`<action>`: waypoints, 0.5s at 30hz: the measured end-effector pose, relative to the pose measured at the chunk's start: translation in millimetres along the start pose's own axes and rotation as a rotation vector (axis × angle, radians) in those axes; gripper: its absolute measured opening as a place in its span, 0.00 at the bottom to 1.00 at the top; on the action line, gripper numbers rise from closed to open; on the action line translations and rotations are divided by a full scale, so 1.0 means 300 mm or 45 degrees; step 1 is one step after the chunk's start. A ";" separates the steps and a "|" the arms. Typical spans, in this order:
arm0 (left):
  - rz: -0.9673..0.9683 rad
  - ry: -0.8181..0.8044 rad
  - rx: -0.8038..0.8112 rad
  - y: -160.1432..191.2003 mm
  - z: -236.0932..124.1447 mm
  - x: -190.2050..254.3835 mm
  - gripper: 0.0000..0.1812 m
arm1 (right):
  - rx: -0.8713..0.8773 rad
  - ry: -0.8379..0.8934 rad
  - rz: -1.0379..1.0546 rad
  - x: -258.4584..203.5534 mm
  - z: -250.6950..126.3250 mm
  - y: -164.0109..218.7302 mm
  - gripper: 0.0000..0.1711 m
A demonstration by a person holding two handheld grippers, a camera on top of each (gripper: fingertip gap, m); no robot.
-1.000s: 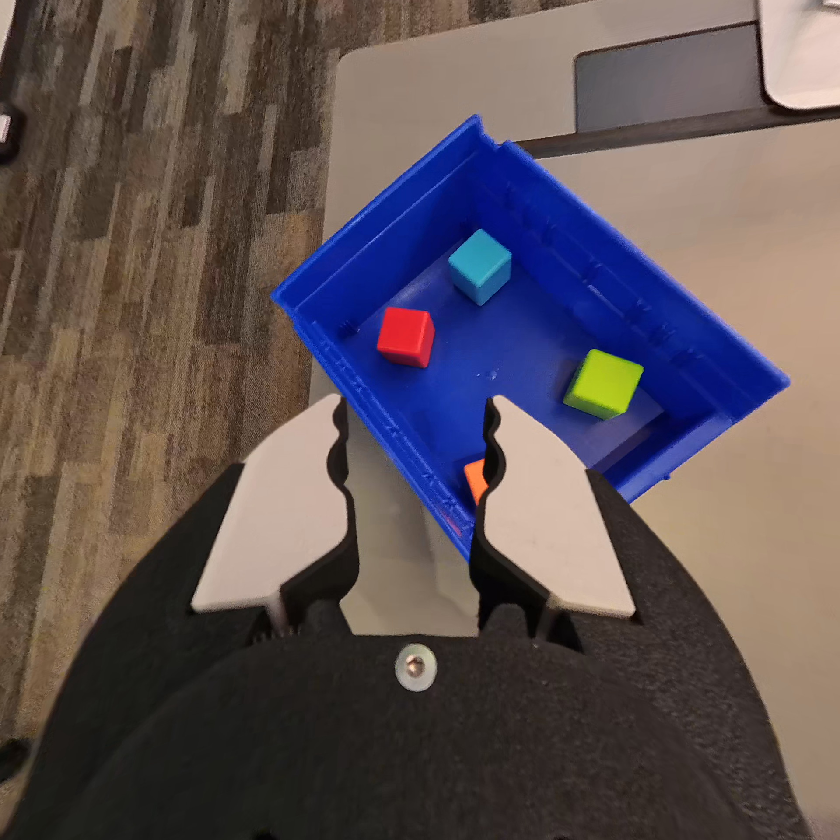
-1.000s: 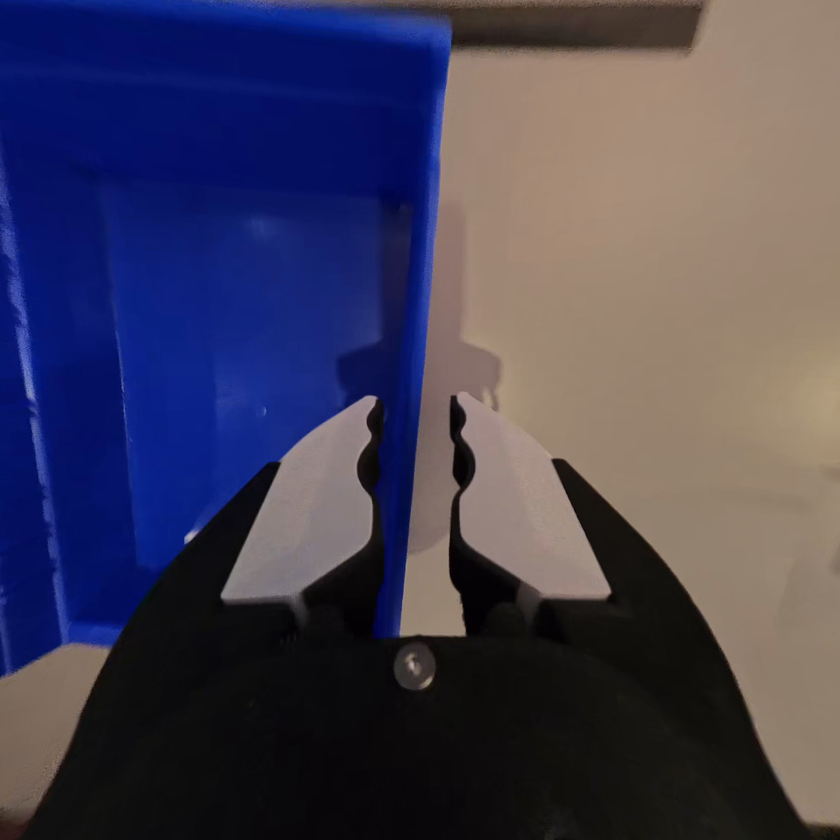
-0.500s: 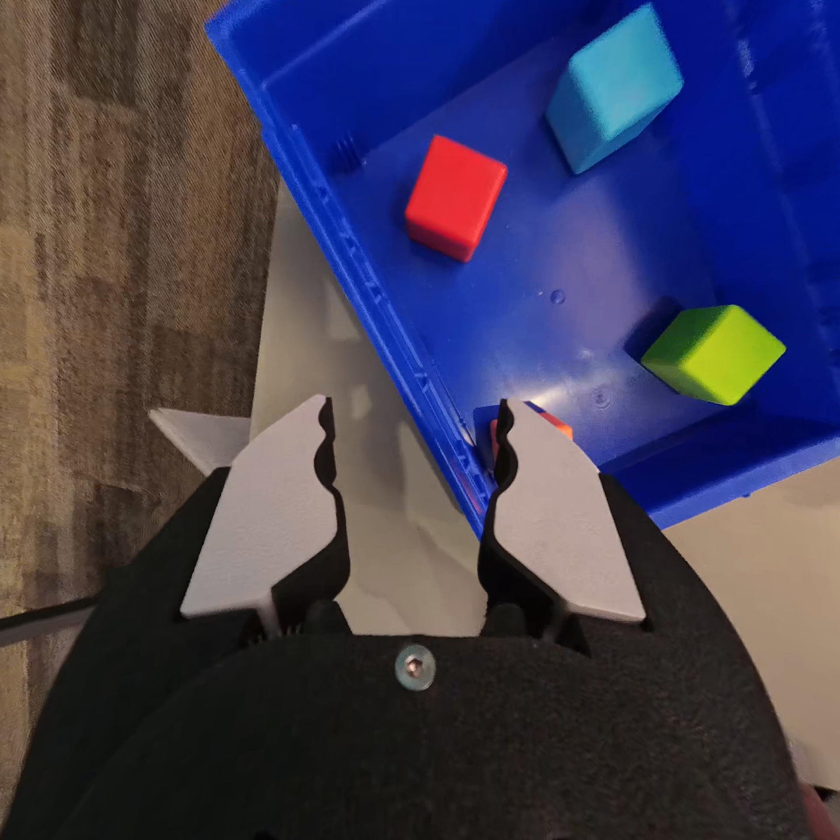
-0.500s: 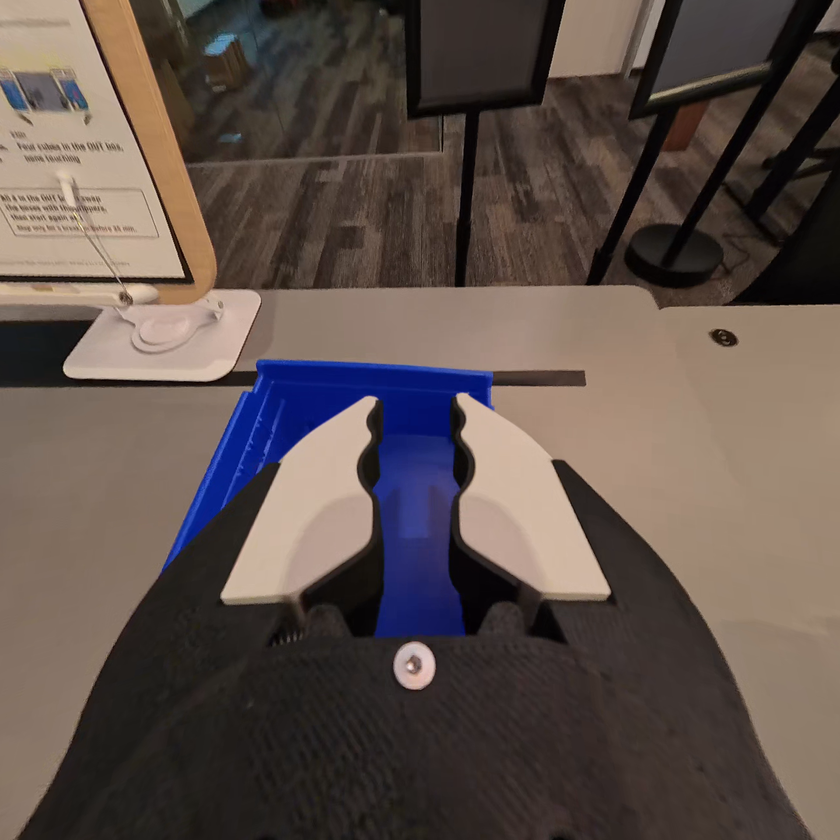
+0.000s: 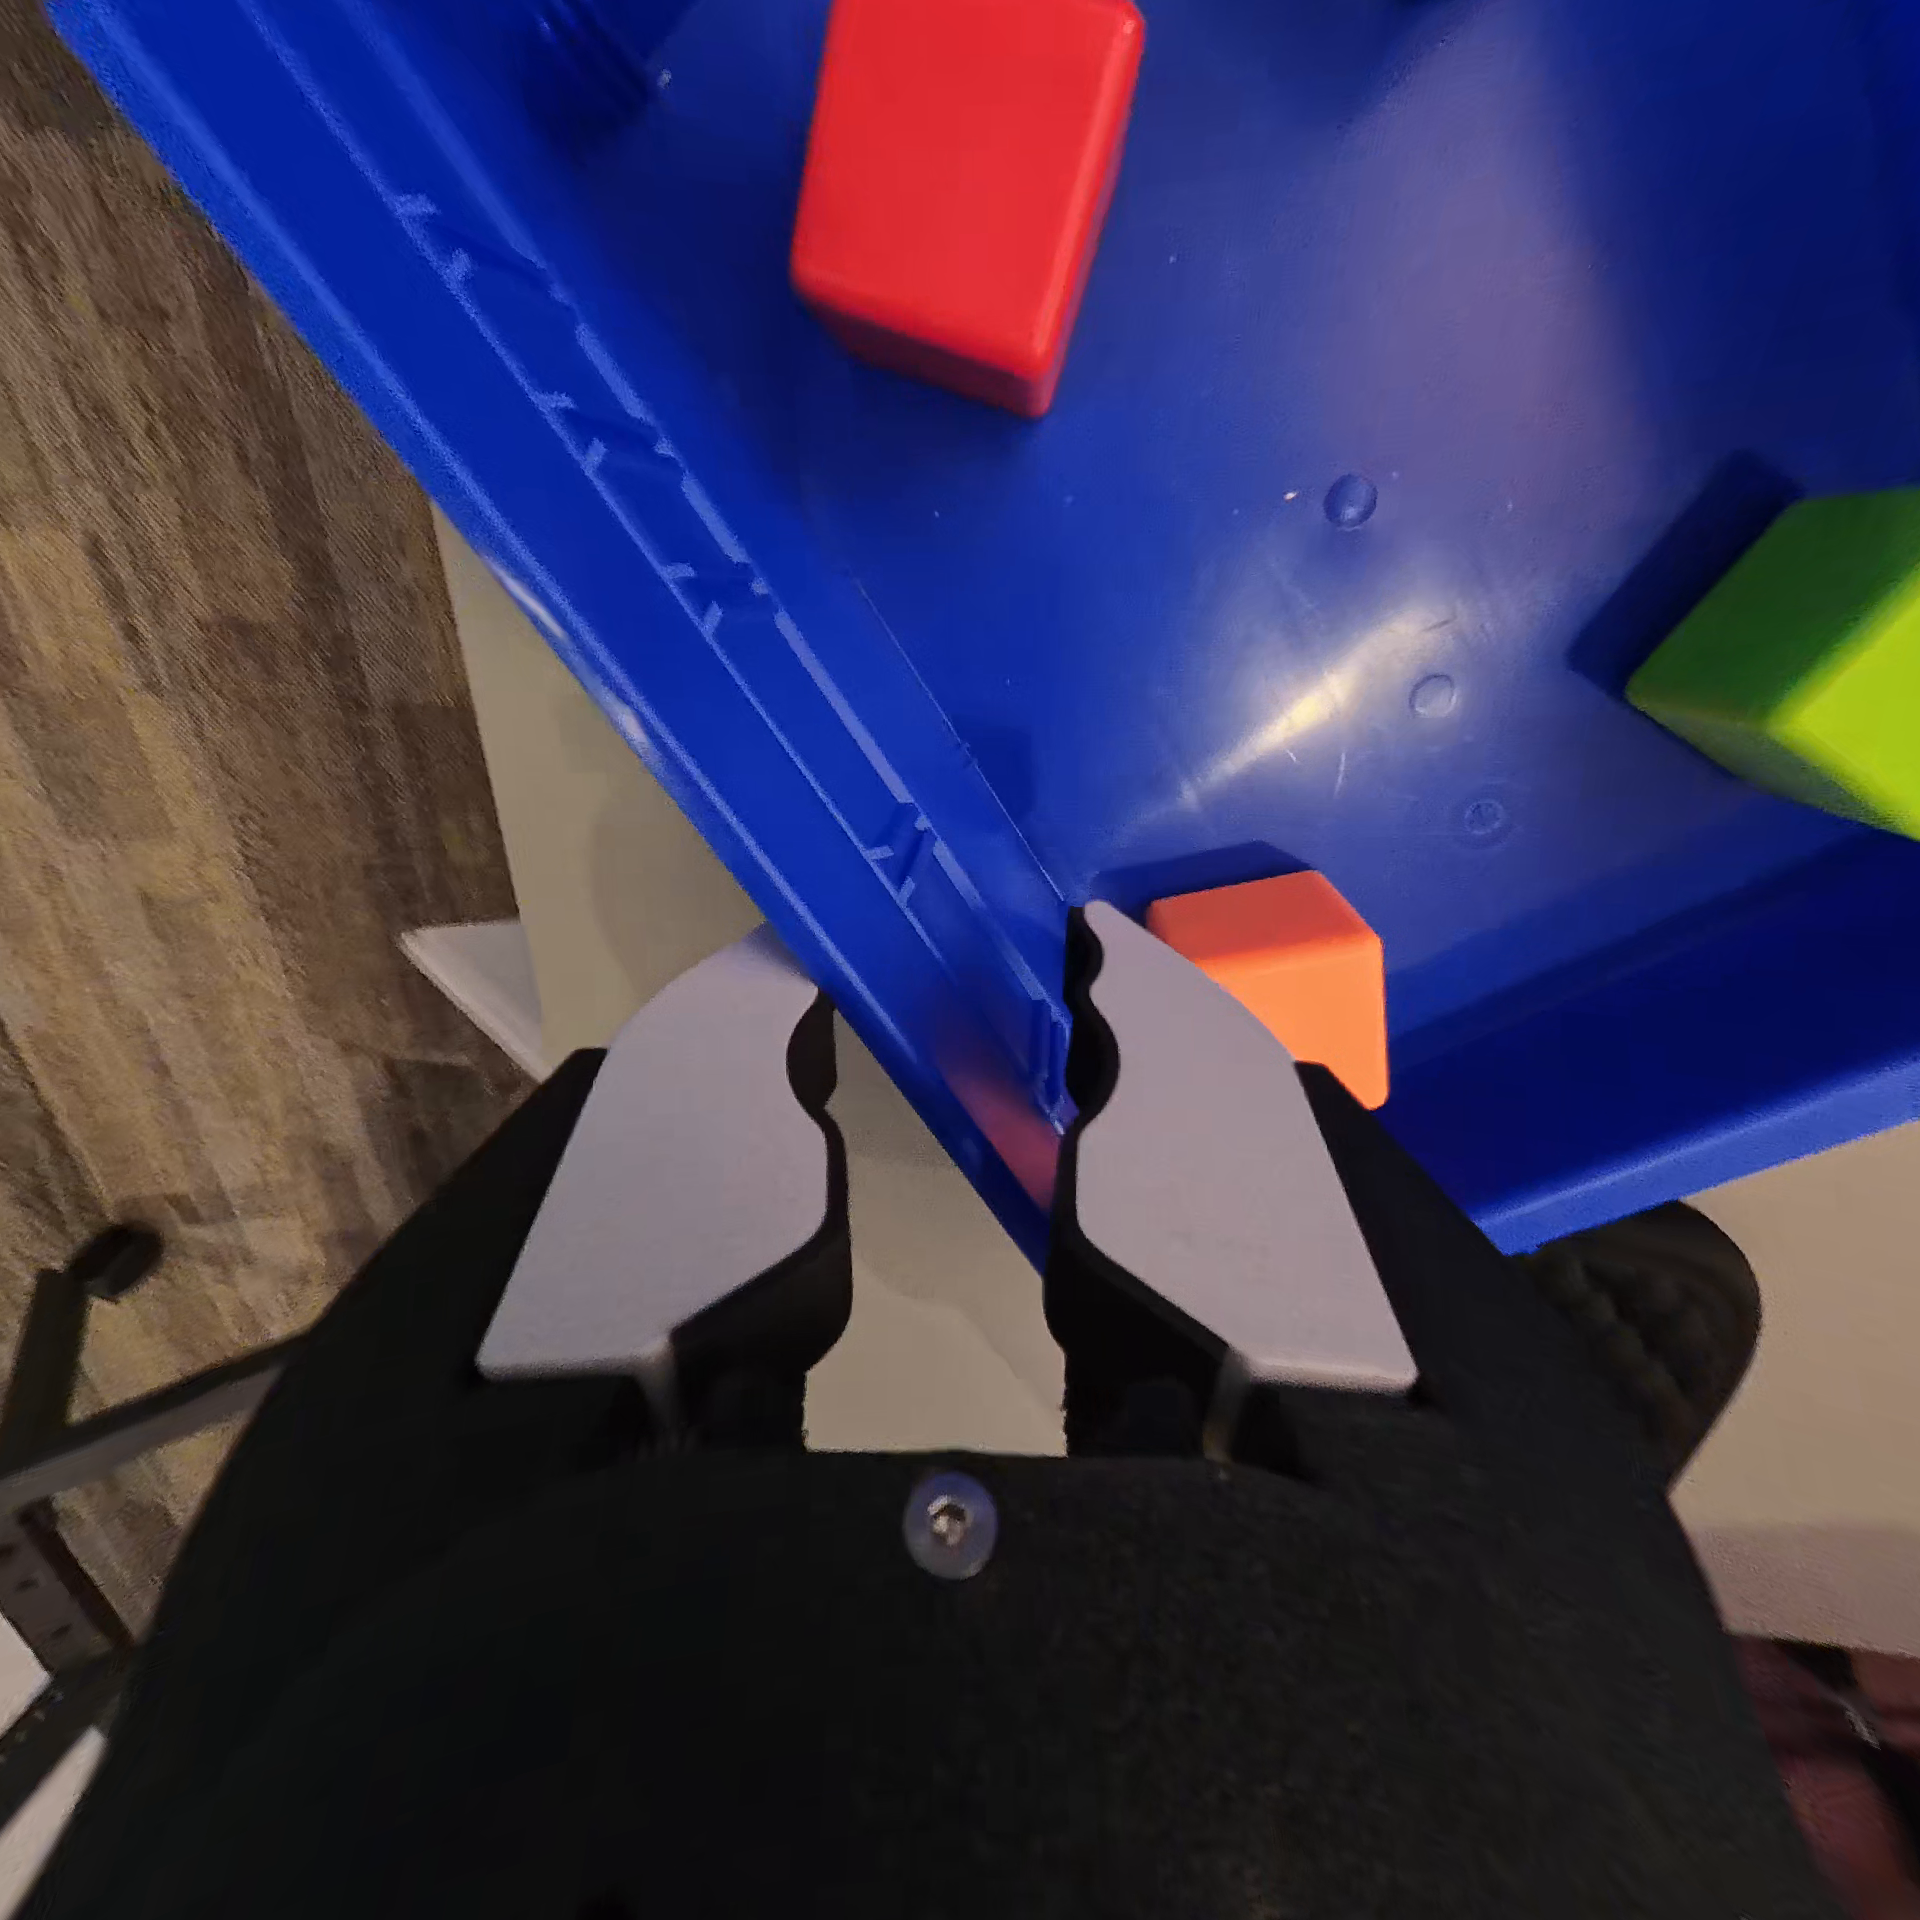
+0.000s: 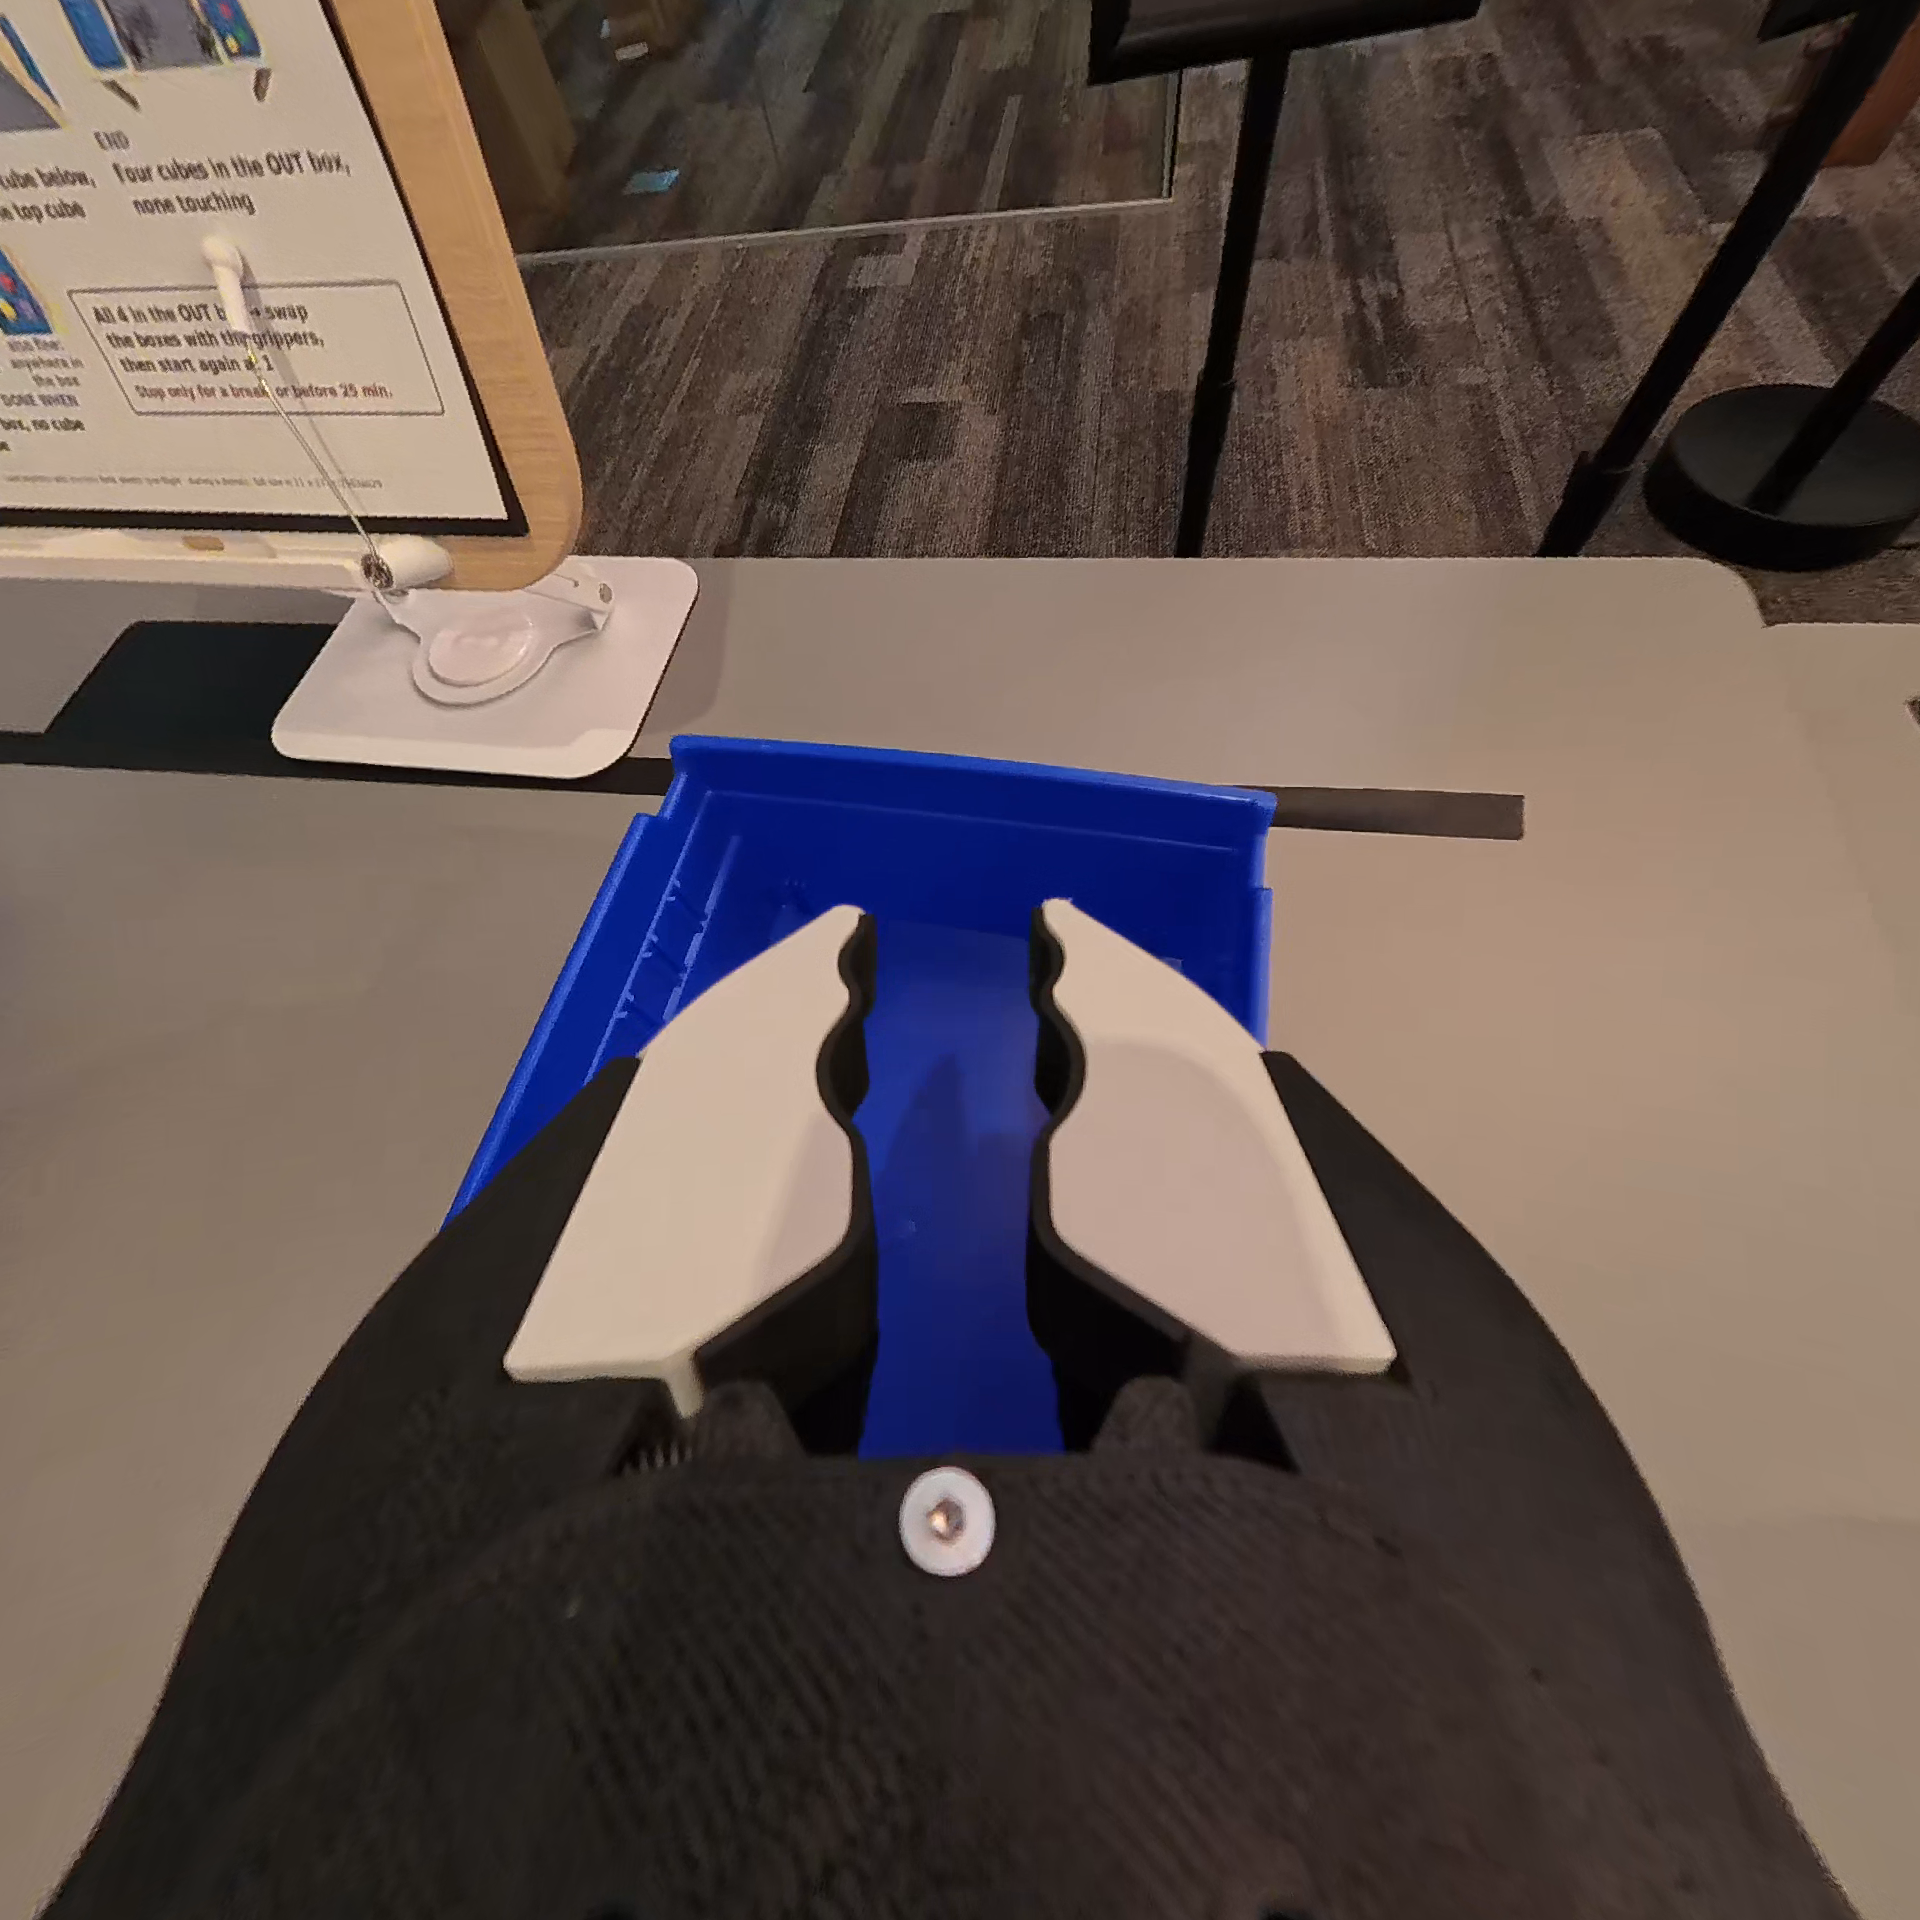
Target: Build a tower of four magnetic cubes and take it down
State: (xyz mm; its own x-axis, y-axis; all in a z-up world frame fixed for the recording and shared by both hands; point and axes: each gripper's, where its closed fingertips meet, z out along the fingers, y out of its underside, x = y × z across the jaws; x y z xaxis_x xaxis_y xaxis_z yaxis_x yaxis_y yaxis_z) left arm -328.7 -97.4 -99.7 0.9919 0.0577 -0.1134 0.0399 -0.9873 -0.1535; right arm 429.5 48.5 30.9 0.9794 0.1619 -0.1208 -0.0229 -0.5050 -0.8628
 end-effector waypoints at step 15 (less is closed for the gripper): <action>0.447 -0.151 0.304 -0.251 0.021 0.121 0.14 | -0.230 -0.029 -0.123 -0.073 0.142 0.117 0.19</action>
State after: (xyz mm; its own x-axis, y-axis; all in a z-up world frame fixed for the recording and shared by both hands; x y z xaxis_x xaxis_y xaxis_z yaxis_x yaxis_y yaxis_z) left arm -296.4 -20.0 -98.5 0.9190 -0.2447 -0.3090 -0.3397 -0.8893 -0.3062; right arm 398.8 63.5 -17.6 0.9705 0.2349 -0.0543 0.1094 -0.6299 -0.7689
